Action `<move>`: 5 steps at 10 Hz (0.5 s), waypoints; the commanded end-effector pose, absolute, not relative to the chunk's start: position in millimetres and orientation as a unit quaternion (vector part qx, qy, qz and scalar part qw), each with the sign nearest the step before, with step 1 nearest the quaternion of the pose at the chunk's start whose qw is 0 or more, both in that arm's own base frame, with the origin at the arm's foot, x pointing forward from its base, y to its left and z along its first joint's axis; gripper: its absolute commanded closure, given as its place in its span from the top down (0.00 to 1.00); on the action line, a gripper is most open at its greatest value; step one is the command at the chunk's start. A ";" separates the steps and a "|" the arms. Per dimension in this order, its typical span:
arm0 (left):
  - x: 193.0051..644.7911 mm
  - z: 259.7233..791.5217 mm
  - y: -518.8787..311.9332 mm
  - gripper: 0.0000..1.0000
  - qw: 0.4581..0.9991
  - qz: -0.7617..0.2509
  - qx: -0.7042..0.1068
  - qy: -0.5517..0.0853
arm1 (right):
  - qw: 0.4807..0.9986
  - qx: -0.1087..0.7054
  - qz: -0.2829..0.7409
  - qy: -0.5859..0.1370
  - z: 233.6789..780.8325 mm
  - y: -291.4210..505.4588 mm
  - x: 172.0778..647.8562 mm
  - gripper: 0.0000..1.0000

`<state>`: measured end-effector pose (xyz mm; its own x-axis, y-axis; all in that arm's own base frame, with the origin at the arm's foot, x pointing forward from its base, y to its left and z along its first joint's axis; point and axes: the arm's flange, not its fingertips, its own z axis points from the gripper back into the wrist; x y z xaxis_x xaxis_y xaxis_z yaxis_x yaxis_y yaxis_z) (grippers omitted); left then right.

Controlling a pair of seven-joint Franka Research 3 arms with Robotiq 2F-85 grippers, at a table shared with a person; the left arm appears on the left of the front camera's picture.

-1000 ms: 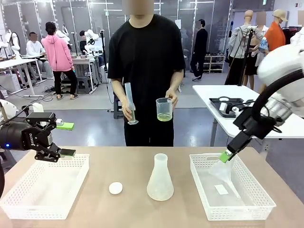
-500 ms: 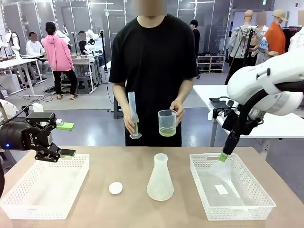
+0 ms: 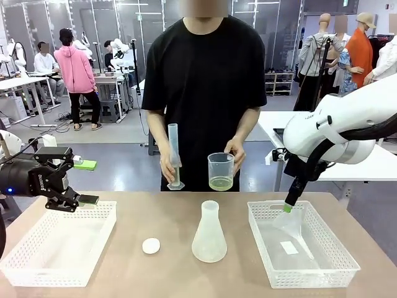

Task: Prepare the solutions needed for the experiment.
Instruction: Pick up the Plastic Funnel and insert it into the Big flask.

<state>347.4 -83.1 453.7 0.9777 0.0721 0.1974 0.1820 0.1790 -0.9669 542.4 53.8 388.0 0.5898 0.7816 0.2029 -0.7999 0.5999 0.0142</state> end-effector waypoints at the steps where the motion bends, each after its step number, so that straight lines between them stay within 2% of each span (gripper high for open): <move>1: 347.4 454.9 -83.7 1.00 0.758 -0.037 -0.644 -0.096 | 0.877 0.046 0.468 -0.098 389.4 51.8 544.0 1.00; 5: 347.4 454.9 -83.7 1.00 0.758 -0.037 -0.644 -0.096 | 0.877 0.046 0.468 -0.098 389.4 51.8 544.0 1.00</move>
<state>347.4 -83.1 453.7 0.9777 0.0719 0.1973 0.1820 0.1787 -0.9669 542.7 53.7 388.5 0.5593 0.8031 0.2055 -0.8210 0.5710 0.0028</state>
